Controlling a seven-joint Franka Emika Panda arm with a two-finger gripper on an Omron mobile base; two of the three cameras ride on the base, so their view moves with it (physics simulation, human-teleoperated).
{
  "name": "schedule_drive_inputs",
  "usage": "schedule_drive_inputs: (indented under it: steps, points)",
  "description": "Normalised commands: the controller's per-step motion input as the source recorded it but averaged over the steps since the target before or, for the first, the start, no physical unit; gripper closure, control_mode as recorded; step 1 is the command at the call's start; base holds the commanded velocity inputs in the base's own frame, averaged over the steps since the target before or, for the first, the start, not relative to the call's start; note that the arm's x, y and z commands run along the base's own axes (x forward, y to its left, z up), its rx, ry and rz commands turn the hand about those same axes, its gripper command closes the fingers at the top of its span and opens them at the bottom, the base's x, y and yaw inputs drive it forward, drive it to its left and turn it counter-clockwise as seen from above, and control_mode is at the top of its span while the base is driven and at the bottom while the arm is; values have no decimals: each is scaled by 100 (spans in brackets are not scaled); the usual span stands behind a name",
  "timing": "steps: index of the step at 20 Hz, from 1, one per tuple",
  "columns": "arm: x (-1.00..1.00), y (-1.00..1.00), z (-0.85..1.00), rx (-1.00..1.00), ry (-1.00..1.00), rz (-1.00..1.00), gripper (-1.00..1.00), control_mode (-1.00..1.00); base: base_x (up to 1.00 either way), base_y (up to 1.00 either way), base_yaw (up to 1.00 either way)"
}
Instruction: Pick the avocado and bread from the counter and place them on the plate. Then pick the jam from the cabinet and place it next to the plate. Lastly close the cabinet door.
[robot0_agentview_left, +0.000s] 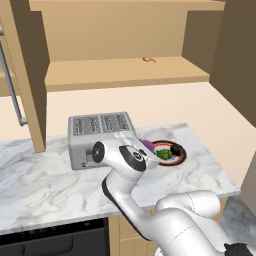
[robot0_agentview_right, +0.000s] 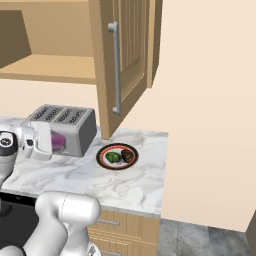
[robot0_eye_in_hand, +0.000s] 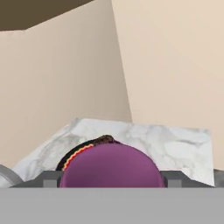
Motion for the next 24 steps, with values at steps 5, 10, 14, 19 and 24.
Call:
schedule_drive_inputs:
  steps: [5,10,14,19,24]
  points:
    - [12,0,-30,1,0,-2,100,-100,0,0,0]
    - [0,0,-24,8,0,0,100,-100,0,0,0]
    - [0,0,-20,13,0,0,100,-100,0,0,0]
    - [5,0,-15,11,0,0,100,-100,0,0,0]
    - [10,0,-13,7,0,0,100,-100,0,0,0]
